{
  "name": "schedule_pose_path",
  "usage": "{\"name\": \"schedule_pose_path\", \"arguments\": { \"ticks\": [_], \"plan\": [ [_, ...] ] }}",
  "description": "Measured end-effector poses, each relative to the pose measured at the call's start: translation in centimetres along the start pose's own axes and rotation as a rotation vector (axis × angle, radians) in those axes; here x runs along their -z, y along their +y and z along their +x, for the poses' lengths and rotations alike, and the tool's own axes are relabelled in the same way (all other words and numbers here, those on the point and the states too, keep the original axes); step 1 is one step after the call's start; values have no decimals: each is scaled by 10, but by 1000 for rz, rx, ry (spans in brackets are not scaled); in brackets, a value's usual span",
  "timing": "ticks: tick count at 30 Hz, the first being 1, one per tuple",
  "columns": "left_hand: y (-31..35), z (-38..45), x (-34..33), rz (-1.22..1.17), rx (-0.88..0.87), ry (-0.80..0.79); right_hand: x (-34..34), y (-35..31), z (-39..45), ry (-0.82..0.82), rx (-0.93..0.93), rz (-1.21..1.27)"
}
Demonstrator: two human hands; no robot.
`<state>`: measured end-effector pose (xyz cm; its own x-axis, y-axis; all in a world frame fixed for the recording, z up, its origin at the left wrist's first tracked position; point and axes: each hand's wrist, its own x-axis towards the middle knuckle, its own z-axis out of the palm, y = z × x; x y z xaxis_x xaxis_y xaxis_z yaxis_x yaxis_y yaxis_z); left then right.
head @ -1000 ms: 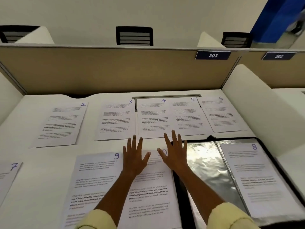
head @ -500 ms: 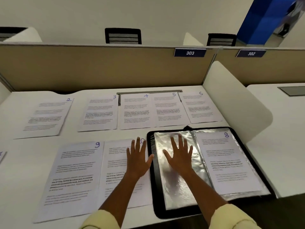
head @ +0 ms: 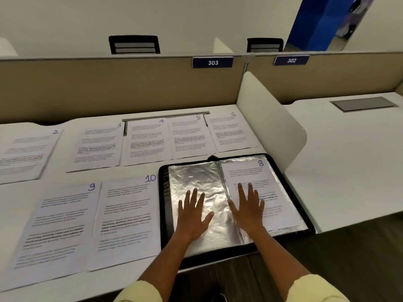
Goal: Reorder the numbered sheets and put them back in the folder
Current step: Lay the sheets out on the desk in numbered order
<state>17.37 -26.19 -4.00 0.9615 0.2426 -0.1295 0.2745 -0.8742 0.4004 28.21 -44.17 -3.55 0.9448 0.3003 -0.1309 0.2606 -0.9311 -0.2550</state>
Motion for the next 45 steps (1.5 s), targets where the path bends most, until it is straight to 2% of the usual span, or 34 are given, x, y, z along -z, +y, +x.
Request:
{"name": "schedule_pose_path", "arguments": {
  "ticks": [6,11,19,25,32,45],
  "plan": [
    [49,8,-22,13,-49,-92,17,54,-3,-57,-94,8],
    [83,16,-32,-15,-74,-176,28,93,-2,-36,-162,22],
    [106,22,-46,17,-74,-275,32,130,3,-54,-226,191],
    [107,23,-49,-29,-68,-241,38,132,5,81,-323,337],
    [104,24,-50,-117,-51,-165,35,139,2,212,-371,683],
    [115,36,-36,-361,115,7,43,149,-2,311,-393,747]
  ]
}}
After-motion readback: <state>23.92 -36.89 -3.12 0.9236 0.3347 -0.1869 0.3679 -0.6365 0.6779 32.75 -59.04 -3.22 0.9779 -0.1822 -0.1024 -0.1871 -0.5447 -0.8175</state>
